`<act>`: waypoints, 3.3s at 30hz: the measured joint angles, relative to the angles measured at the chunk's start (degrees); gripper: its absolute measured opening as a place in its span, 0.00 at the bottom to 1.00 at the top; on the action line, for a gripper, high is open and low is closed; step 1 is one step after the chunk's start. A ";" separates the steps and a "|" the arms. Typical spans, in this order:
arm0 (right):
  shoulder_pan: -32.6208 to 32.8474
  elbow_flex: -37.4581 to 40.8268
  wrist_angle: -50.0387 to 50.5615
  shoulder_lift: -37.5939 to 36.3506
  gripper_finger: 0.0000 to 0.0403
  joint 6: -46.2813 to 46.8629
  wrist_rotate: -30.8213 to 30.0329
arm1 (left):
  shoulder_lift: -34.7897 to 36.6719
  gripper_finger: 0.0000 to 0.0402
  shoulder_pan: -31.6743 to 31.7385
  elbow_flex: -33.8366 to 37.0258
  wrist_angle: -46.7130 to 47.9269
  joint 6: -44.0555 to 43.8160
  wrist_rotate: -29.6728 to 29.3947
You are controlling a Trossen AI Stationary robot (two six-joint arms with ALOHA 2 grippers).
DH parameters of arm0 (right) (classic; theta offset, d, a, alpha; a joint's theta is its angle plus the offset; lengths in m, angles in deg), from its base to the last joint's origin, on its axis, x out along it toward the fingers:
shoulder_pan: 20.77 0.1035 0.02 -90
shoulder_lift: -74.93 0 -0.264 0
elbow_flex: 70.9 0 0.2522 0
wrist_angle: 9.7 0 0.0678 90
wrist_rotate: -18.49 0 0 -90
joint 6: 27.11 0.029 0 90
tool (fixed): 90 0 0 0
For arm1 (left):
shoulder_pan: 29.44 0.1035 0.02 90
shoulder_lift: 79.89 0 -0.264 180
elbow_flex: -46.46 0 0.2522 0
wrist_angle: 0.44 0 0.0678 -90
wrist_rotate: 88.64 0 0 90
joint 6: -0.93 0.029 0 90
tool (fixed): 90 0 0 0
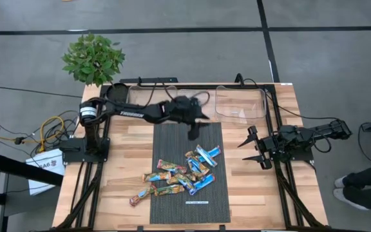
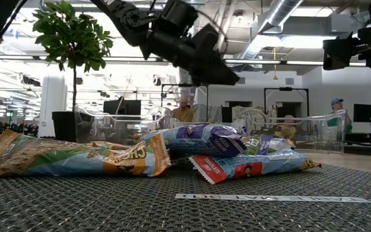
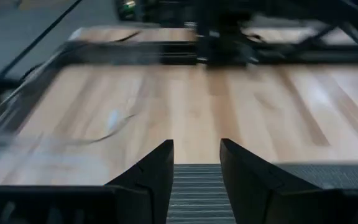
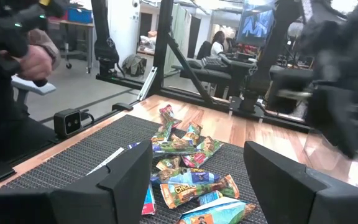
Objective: Pick and place Granola Bars by type
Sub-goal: Put the blue granola bar into the white bin
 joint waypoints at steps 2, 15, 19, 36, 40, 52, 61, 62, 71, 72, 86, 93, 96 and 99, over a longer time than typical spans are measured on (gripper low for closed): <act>0.01 0.01 0.00 0.02 0.62 0.00 0.00 | 0.00 0.31 -2.21 0.00 0.35 4.44 0.02; 0.01 -0.01 0.00 0.00 0.62 0.00 0.00 | 0.00 0.31 -15.10 0.00 6.09 18.07 -7.83; 0.01 -0.01 0.00 0.00 0.62 -0.02 0.00 | 0.00 0.31 -18.19 0.00 11.03 19.02 -9.81; 0.01 0.01 0.00 0.00 0.62 0.00 0.00 | -0.01 0.31 -27.79 0.00 27.14 30.48 -13.18; 0.00 0.00 0.00 0.01 0.62 0.00 0.00 | -0.02 0.31 -28.89 0.00 27.86 30.33 -14.22; -0.01 -0.01 0.00 0.00 0.62 0.00 0.00 | -0.02 0.31 -31.98 0.00 31.61 26.84 -14.89; 0.00 0.00 0.00 0.01 0.62 0.00 0.00 | -0.02 0.31 -32.81 0.00 33.97 27.23 -15.20; 0.01 0.01 0.00 0.02 0.62 0.00 0.00 | -0.02 0.31 -32.77 0.00 33.98 27.25 -15.46; -0.01 -0.01 0.00 0.02 0.62 0.00 0.00 | -2.51 0.31 -32.77 -0.23 33.19 27.80 -18.28; -0.01 0.01 -0.02 0.02 0.62 0.00 0.00 | -2.91 0.31 -32.78 -0.28 32.66 28.22 -19.35; -0.01 -0.01 0.18 0.02 0.62 0.00 -0.02 | -4.30 0.31 -32.48 -0.26 30.33 30.04 -19.48; 0.00 -0.01 0.17 -0.03 0.62 0.00 0.00 | -6.40 0.31 -32.22 -0.35 26.17 30.36 -21.16; 0.01 -0.03 0.20 -0.05 0.62 0.00 -0.02 | -6.40 0.30 -32.20 -0.52 26.30 30.36 -21.23; -0.01 -0.03 0.23 0.02 0.62 0.00 0.00 | -6.40 0.26 -32.22 -0.55 26.27 30.36 -21.56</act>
